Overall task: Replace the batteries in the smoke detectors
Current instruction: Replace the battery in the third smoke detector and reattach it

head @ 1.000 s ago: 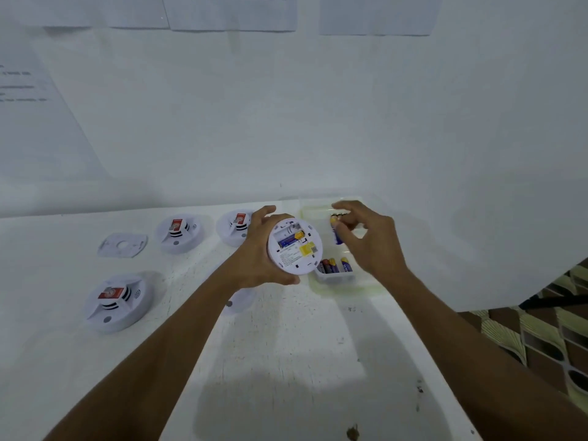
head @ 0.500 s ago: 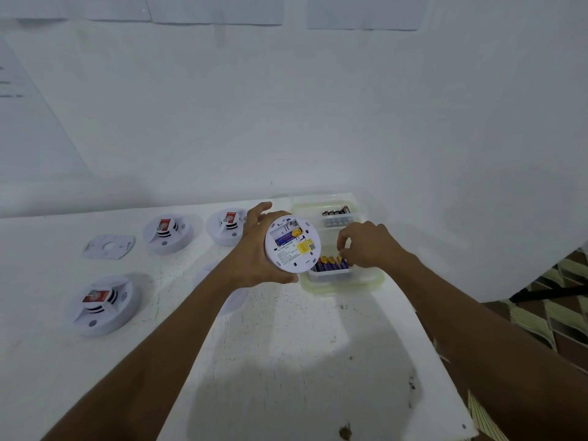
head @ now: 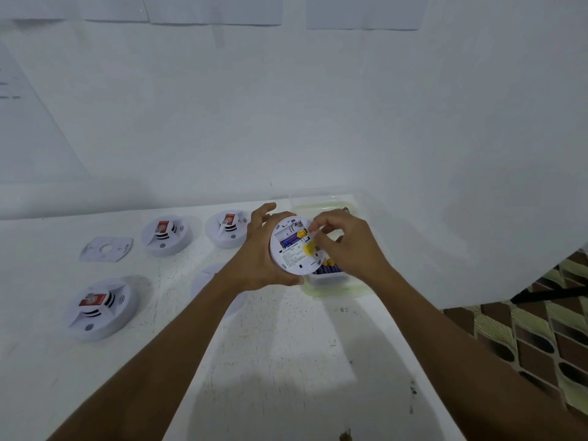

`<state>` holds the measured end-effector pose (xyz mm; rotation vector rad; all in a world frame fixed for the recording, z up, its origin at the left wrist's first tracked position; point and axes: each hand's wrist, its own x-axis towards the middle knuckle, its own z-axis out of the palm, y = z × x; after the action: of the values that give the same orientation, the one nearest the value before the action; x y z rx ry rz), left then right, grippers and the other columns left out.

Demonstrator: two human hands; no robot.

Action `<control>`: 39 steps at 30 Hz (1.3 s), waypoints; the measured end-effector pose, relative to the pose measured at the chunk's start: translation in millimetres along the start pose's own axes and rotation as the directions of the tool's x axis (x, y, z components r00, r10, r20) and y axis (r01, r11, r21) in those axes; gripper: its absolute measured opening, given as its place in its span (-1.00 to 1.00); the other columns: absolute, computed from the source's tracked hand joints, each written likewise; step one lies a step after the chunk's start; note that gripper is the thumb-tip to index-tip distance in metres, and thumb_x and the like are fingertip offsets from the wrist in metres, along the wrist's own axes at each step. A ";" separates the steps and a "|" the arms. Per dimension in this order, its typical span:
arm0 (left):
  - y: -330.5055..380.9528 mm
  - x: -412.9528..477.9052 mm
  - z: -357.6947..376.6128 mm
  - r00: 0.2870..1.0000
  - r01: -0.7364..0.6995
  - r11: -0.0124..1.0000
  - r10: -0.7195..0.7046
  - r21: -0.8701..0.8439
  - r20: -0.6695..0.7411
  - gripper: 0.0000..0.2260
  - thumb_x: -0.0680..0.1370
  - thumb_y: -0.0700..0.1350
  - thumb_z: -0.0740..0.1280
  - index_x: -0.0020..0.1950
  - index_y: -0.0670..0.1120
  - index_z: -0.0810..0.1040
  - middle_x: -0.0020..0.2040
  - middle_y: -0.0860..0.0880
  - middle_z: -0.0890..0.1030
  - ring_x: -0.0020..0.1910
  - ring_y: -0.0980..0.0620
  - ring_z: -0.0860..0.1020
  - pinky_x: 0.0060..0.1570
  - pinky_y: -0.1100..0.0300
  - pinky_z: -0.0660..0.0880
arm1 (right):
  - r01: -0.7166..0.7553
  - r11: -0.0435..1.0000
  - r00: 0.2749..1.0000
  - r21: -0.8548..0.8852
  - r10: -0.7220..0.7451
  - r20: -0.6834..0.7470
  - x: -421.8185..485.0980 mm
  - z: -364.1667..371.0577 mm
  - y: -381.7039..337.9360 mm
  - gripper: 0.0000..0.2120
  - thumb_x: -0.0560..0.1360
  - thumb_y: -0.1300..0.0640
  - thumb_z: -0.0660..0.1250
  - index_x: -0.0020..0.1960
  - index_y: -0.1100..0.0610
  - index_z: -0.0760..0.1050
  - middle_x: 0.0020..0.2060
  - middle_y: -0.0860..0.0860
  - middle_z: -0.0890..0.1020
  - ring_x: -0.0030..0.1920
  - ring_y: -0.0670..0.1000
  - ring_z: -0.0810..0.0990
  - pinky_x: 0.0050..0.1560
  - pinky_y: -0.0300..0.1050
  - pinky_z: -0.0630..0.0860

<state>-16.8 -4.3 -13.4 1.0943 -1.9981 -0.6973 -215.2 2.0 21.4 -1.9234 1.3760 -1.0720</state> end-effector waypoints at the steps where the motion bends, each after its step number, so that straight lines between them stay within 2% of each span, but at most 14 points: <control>1: 0.3 0.4 1.0 1.000 -0.009 1.000 0.009 -0.001 -0.004 -0.12 0.06 0.24 0.55 0.27 0.47 0.18 0.33 0.45 0.08 0.51 0.06 0.07 0.40 0.38 0.12 | 0.004 1.000 1.000 -0.009 -0.005 -0.016 -0.8 4.6 0.4 -0.87 0.52 0.19 0.37 -0.11 -0.03 0.59 -0.07 -0.14 0.64 -0.09 -0.15 0.61 -0.16 -0.28 0.48; 3: -0.1 1.2 2.4 1.000 -0.012 1.000 0.012 0.005 -0.015 -0.12 0.06 0.24 0.55 0.28 0.46 0.19 0.37 0.33 0.11 0.51 0.07 0.07 0.33 0.53 0.07 | 0.000 1.000 0.998 -0.016 -0.001 -0.059 -1.3 10.5 0.1 -0.86 0.52 0.21 0.35 -0.12 -0.02 0.59 -0.10 -0.12 0.66 -0.11 -0.17 0.60 -0.19 -0.34 0.45; 7: 0.7 4.7 3.8 1.000 -0.001 1.000 0.001 0.006 -0.029 -0.11 0.07 0.25 0.55 0.25 0.56 0.12 0.38 0.27 0.11 0.49 0.04 0.14 0.34 0.46 0.13 | -0.049 0.999 0.989 0.013 0.051 -0.141 -3.2 16.2 -5.1 -0.88 0.52 0.22 0.35 -0.11 0.03 0.62 -0.12 -0.11 0.67 -0.11 -0.17 0.62 -0.16 -0.30 0.52; 12: -0.9 7.5 8.7 0.999 0.024 0.999 -0.023 0.036 -0.033 -0.11 0.07 0.21 0.60 0.27 0.45 0.19 0.45 0.07 0.16 0.47 0.08 0.18 0.28 0.57 0.12 | -0.187 0.973 0.962 0.138 0.210 -0.176 -11.1 23.0 -20.8 -0.86 0.51 0.24 0.32 -0.11 0.03 0.59 -0.14 -0.20 0.61 -0.09 -0.18 0.58 -0.09 -0.20 0.57; 14: -1.7 7.2 9.6 0.999 0.018 1.000 -0.018 0.012 -0.037 -0.12 0.07 0.24 0.57 0.27 0.50 0.17 0.42 0.14 0.18 0.48 0.05 0.18 0.31 0.50 0.14 | -0.219 0.961 0.956 0.170 0.246 -0.159 -11.7 25.1 -24.1 -0.86 0.52 0.25 0.31 -0.07 0.04 0.58 -0.15 -0.25 0.57 -0.10 -0.21 0.56 -0.12 -0.26 0.55; 17: -1.9 6.5 9.1 0.999 -0.001 1.000 0.001 -0.010 -0.053 -0.16 0.10 0.27 0.54 0.31 0.36 0.23 0.38 0.30 0.14 0.49 0.04 0.17 0.37 0.41 0.16 | -0.220 0.960 0.957 0.175 0.247 -0.150 -10.7 25.9 -26.1 -0.88 0.53 0.23 0.31 -0.03 0.04 0.57 -0.12 -0.24 0.56 -0.10 -0.22 0.55 -0.16 -0.35 0.49; 19: -1.6 6.1 8.5 0.998 -0.007 1.000 0.006 -0.028 -0.056 -0.16 0.11 0.28 0.53 0.31 0.30 0.25 0.39 0.25 0.17 0.49 0.02 0.18 0.42 0.26 0.21 | -0.209 0.960 0.958 0.188 0.240 -0.159 -10.2 25.9 -25.1 -0.90 0.54 0.23 0.32 -0.02 0.08 0.58 -0.10 -0.20 0.58 -0.09 -0.23 0.55 -0.19 -0.40 0.48; 24: 5.4 4.4 8.8 0.998 0.010 0.999 -0.013 -0.053 -0.054 -0.18 0.15 0.33 0.48 0.29 0.57 0.10 0.36 0.30 0.16 0.48 -0.07 0.20 0.48 -0.09 0.21 | -0.205 0.949 0.952 0.239 0.250 -0.177 -12.1 26.0 -25.0 -0.93 0.54 0.20 0.35 0.01 0.13 0.58 -0.14 -0.22 0.58 -0.12 -0.27 0.55 -0.28 -0.53 0.43; 28: 5.0 5.3 8.3 0.998 0.017 0.996 -0.022 -0.088 -0.057 -0.29 0.18 0.56 0.31 0.25 0.63 0.06 0.39 0.22 0.22 0.49 -0.13 0.21 0.50 -0.12 0.14 | -0.175 0.961 0.948 0.216 0.223 -0.226 -12.3 26.5 -26.2 -0.95 0.52 0.16 0.39 -0.04 0.13 0.57 -0.06 -0.25 0.55 -0.03 -0.25 0.55 -0.10 -0.42 0.44; 30: 2.0 6.6 8.9 0.997 0.069 0.986 -0.072 -0.154 -0.011 -0.29 0.16 0.59 0.29 0.26 0.60 0.13 0.48 0.01 0.24 0.50 -0.15 0.20 0.50 -0.16 0.14 | -0.131 0.981 0.936 0.141 0.170 -0.310 -12.6 29.2 -25.7 -0.93 0.49 0.14 0.43 -0.08 0.07 0.54 0.03 -0.21 0.49 0.05 -0.18 0.51 0.05 -0.34 0.43; 32: 4.3 6.7 11.4 0.994 0.106 0.981 -0.105 -0.160 0.014 -0.20 0.13 0.60 0.31 0.32 0.48 0.20 0.53 -0.13 0.18 0.50 -0.14 0.20 0.51 -0.10 0.13 | -0.053 0.994 0.927 0.094 0.084 -0.365 -15.2 32.4 -27.7 -0.87 0.47 0.15 0.45 -0.11 -0.02 0.50 0.00 -0.17 0.51 0.04 -0.19 0.50 0.04 -0.43 0.39; 35: 10.5 6.8 14.2 0.995 0.095 0.987 -0.095 -0.130 0.000 -0.13 0.13 0.53 0.38 0.34 0.23 0.24 0.52 -0.03 0.16 0.51 -0.09 0.16 0.48 0.15 0.11 | 0.004 0.994 0.936 0.113 0.036 -0.349 -15.7 31.9 -30.4 -0.84 0.47 0.18 0.44 -0.11 -0.04 0.50 -0.16 -0.21 0.59 -0.06 -0.26 0.55 -0.08 -0.52 0.40; 37: 5.3 7.0 13.5 0.999 0.035 0.998 -0.036 -0.054 -0.016 -0.18 0.15 0.43 0.45 0.31 0.23 0.24 0.47 0.10 0.19 0.52 0.01 0.11 0.42 0.42 0.00 | 0.009 0.979 0.940 0.203 0.061 -0.337 -11.3 21.2 -28.8 -0.88 0.47 0.23 0.43 -0.08 0.05 0.54 -0.17 -0.14 0.64 -0.11 -0.23 0.58 -0.10 -0.49 0.41; 39: -4.2 6.1 6.0 0.998 -0.005 1.000 0.005 0.001 -0.061 -0.13 0.12 0.27 0.54 0.34 0.22 0.25 0.47 0.00 0.20 0.50 0.17 0.06 0.34 0.55 0.01 | 0.017 0.971 0.936 0.238 0.069 -0.346 -5.0 2.8 -21.1 -0.89 0.46 0.24 0.44 -0.07 0.07 0.57 -0.17 -0.11 0.66 -0.14 -0.16 0.60 -0.14 -0.44 0.40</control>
<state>-21.9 -11.1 -17.8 1.0979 -1.9491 -0.6536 -202.8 13.7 35.1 -1.5873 1.3757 -1.5511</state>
